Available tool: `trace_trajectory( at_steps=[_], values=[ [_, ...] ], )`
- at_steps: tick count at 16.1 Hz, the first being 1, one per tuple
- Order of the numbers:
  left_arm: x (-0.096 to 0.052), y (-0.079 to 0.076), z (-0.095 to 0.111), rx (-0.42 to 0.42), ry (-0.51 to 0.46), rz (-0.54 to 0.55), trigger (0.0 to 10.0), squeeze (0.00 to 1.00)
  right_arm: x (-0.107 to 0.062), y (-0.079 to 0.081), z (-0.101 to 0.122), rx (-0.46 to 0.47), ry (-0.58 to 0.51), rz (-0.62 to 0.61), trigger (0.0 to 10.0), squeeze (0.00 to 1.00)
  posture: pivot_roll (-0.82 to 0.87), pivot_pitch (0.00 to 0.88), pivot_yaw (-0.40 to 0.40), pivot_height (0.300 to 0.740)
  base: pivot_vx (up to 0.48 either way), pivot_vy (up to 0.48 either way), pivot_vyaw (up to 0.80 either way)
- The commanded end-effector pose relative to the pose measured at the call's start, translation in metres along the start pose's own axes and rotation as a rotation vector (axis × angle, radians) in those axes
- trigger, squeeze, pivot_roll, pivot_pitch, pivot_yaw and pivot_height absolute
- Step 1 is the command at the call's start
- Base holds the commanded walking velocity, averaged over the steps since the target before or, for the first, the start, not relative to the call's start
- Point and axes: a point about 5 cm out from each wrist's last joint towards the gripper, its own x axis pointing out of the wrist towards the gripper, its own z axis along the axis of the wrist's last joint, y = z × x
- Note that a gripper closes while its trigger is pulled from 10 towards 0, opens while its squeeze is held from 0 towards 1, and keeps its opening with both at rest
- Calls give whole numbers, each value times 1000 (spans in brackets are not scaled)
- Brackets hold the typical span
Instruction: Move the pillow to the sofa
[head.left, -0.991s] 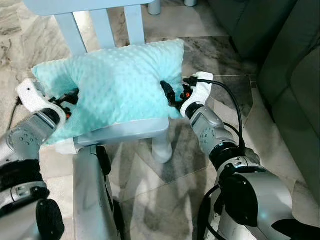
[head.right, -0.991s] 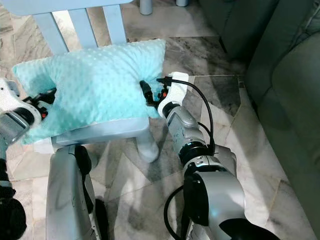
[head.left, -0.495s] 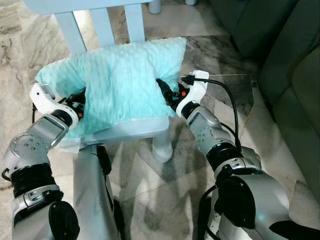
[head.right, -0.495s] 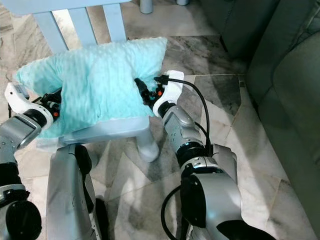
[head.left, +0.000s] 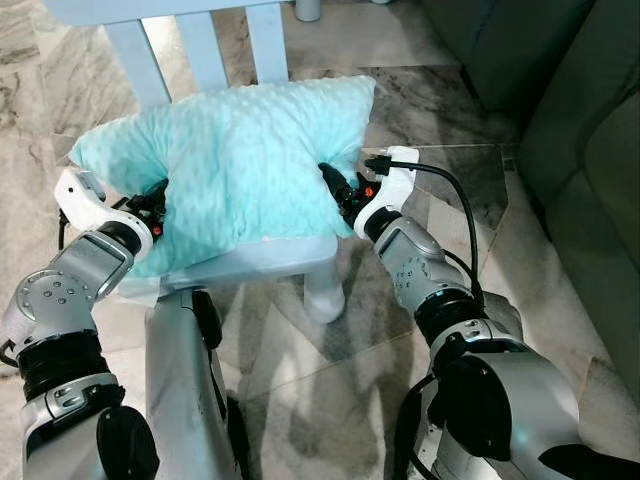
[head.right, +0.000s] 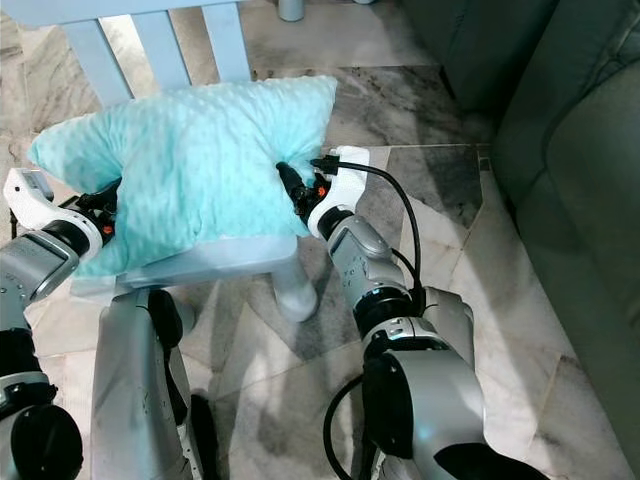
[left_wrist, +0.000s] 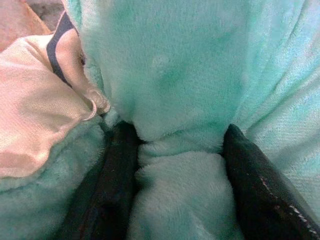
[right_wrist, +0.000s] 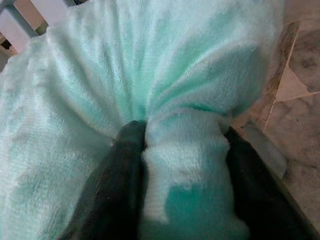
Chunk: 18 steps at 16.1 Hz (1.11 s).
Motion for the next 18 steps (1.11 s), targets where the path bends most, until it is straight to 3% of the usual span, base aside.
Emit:
trace_trajectory(
  at_steps=[1,3,6,8,9,10,13,14,15,17,18],
  values=[
    [0,10,-15,24,71,49,0,0,-1,6,-13,26,41,27,0,0,20,354,17,334,0,0,0],
    [-1,12,-15,66,73,62,0,0,-1,6,-13,22,41,30,0,0,19,357,15,334,0,0,0],
    [-1,11,-15,195,57,55,0,0,-3,8,-13,-8,41,70,0,0,15,359,17,334,0,0,0],
    [-2,12,-14,336,30,72,0,0,-4,8,-14,-18,39,81,0,0,15,359,17,334,0,0,0],
    [-4,12,-13,496,3,78,0,0,-4,9,-12,-23,20,97,0,0,15,359,17,334,0,0,0],
    [-8,12,-18,560,-13,70,0,0,-7,12,-11,-86,8,150,0,0,17,357,12,334,0,0,0],
    [-14,18,-31,601,-41,71,0,0,-16,15,-16,-164,9,223,0,0,16,335,2,334,0,0,0],
    [-17,11,-41,739,-56,10,0,0,-21,17,-12,-157,-19,235,0,0,9,301,-6,334,0,0,0],
    [-18,8,-46,785,-62,-18,0,0,-24,18,-10,-157,-29,241,0,0,9,301,-6,334,0,0,0],
    [-21,-2,-62,773,-100,-61,0,0,-39,25,-6,-198,-62,273,0,0,-18,252,-14,334,0,0,0],
    [-26,-7,-59,860,-270,7,0,0,-54,29,-4,-250,-85,269,0,0,-44,201,-20,334,0,0,0]
  ],
)
